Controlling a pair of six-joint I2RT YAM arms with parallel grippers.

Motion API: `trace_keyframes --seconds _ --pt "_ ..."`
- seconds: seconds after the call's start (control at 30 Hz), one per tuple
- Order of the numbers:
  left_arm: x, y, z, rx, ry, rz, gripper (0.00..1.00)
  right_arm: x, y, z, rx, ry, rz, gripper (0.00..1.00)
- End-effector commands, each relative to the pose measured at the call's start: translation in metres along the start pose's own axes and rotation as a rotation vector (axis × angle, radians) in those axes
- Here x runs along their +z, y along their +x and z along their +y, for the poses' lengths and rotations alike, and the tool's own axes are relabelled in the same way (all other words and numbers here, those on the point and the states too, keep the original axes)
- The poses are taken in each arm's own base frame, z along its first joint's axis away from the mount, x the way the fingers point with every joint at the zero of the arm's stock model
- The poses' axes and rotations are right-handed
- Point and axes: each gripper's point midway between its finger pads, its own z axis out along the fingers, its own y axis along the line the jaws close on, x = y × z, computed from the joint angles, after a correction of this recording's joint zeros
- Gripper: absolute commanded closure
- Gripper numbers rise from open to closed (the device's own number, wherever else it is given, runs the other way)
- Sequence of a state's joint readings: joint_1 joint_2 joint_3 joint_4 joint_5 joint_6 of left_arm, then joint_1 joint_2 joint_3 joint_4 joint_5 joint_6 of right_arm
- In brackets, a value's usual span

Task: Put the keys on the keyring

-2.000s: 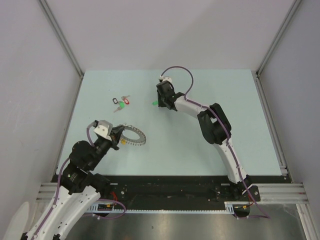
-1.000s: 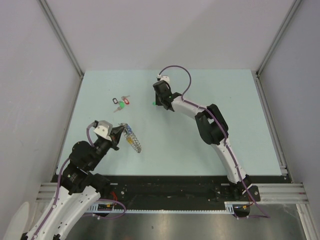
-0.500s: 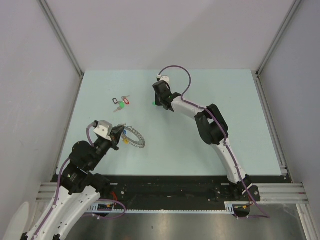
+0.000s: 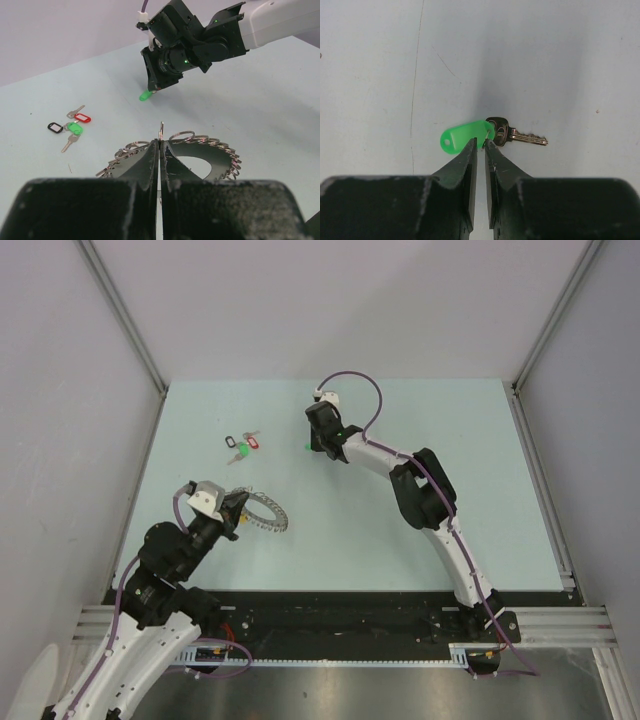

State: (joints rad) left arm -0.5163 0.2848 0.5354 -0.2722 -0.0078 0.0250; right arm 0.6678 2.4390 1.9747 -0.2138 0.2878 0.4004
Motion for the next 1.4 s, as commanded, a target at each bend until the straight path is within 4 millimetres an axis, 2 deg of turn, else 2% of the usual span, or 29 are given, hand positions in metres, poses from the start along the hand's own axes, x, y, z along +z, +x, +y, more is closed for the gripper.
trace_keyframes --seconds 0.0,0.2,0.4,0.47,0.7,0.73,0.87,1.07,1.17,1.37 --pt "-0.001 -0.024 0.001 -0.016 -0.007 -0.095 1.00 0.005 0.000 -0.006 0.015 0.019 -0.005 0.85" --pt "0.000 -0.023 0.001 -0.016 -0.007 -0.090 1.00 0.006 0.003 -0.011 0.016 0.029 0.003 0.88" --pt "0.000 -0.023 0.002 -0.015 -0.009 -0.090 1.00 0.000 0.001 -0.016 0.007 0.031 0.000 1.00" --pt "0.000 -0.023 -0.003 -0.012 0.016 -0.091 1.00 -0.005 -0.004 -0.016 0.003 0.017 -0.017 1.00" --pt "0.001 -0.023 -0.006 -0.004 0.035 -0.096 1.00 -0.049 -0.023 -0.024 -0.111 -0.045 -0.068 1.00" --pt "0.001 -0.025 -0.006 0.000 0.037 -0.101 1.00 -0.062 -0.025 -0.031 -0.146 -0.048 -0.074 1.00" --pt "0.002 -0.024 -0.010 0.008 0.061 -0.105 1.00 -0.094 -0.033 -0.039 -0.219 -0.118 -0.117 1.00" --pt "0.006 -0.021 -0.021 0.036 0.127 -0.094 1.00 -0.138 -0.024 -0.047 -0.403 -0.207 -0.125 1.00" --pt "0.010 -0.018 -0.031 0.060 0.188 -0.082 1.00 -0.153 -0.022 -0.047 -0.445 -0.254 -0.143 1.00" --pt "0.016 -0.014 -0.051 0.098 0.316 -0.056 1.00 -0.209 -0.025 -0.036 -0.509 -0.404 -0.233 1.00"
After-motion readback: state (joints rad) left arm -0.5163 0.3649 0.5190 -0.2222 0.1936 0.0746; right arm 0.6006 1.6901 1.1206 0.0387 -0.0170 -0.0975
